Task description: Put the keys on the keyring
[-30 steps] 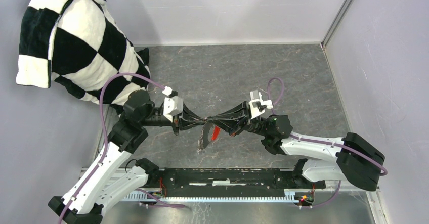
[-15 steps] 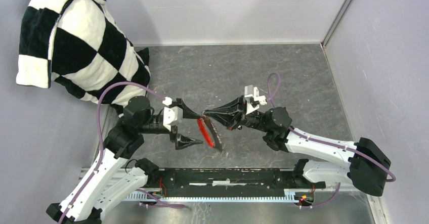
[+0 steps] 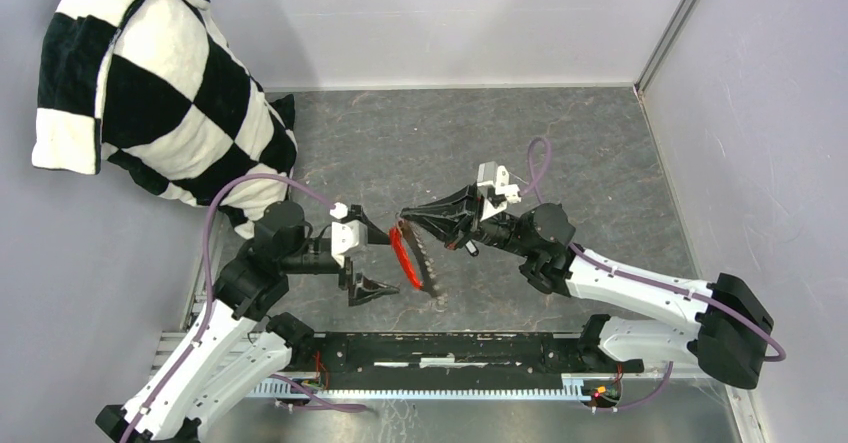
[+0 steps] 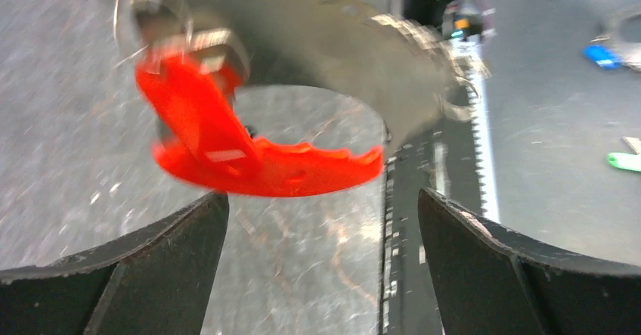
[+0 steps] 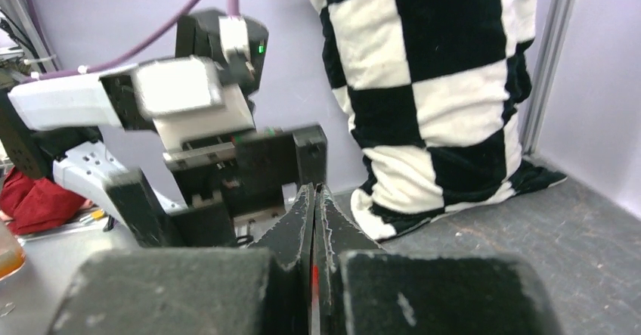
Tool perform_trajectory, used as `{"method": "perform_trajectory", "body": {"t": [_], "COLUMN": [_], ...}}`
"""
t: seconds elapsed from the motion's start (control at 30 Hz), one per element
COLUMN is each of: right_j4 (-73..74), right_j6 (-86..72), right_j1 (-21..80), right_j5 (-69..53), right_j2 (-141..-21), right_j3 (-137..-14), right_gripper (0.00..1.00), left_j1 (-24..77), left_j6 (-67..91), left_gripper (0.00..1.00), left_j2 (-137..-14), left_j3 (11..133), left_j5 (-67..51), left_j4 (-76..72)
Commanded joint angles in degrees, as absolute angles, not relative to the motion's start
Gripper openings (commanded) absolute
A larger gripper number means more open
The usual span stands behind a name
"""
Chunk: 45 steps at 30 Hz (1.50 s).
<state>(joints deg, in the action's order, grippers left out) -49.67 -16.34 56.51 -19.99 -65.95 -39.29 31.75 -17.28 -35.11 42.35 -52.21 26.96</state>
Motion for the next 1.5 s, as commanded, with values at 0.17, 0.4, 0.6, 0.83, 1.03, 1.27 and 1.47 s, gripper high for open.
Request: {"method": "perform_trajectory", "body": {"t": [0.17, 0.4, 0.6, 0.83, 1.03, 1.27, 1.47], "right_j4": [-52.4, -49.5, -48.3, -48.4, -47.6, -47.7, -47.8], "right_j6": [-12.2, -10.0, -9.8, -9.9, -9.7, -10.0, -10.3], "right_j1": [56.1, 56.2, 56.3, 57.0, 57.7, 58.1, 58.9], "right_j5": [-16.8, -15.2, -14.0, -13.5, -12.4, -12.2, -11.8], "right_j2": [-62.6, -62.4, -62.7, -63.5, -63.5, -64.1, -64.2], "right_j3": [-44.2, -45.9, -46.6, -47.3, -47.4, -47.5, -47.5], "right_gripper": [0.01, 0.01, 0.01, 0.01, 0.01, 0.01, 0.01], "left_j1": [31.9, 31.9, 31.9, 31.9, 31.9, 31.9, 31.9], "left_j6": [-23.9, -29.9, -16.5, 0.9, 0.5, 3.5, 0.6], "left_gripper": [1.00, 1.00, 1.00, 1.00, 1.00, 1.00, 1.00], "left_j2": [-30.0, -21.2, -21.4, -29.8, -31.2, -33.4, -34.9], "left_j3": [38.6, 35.5, 34.6, 37.0, 35.4, 35.4, 35.6], "left_j5": [-22.9, -37.2, -45.3, -52.1, -50.7, -46.9, -48.7], "left_j4": [20.2, 24.1, 15.2, 5.9, 4.5, 0.3, 0.5]}}
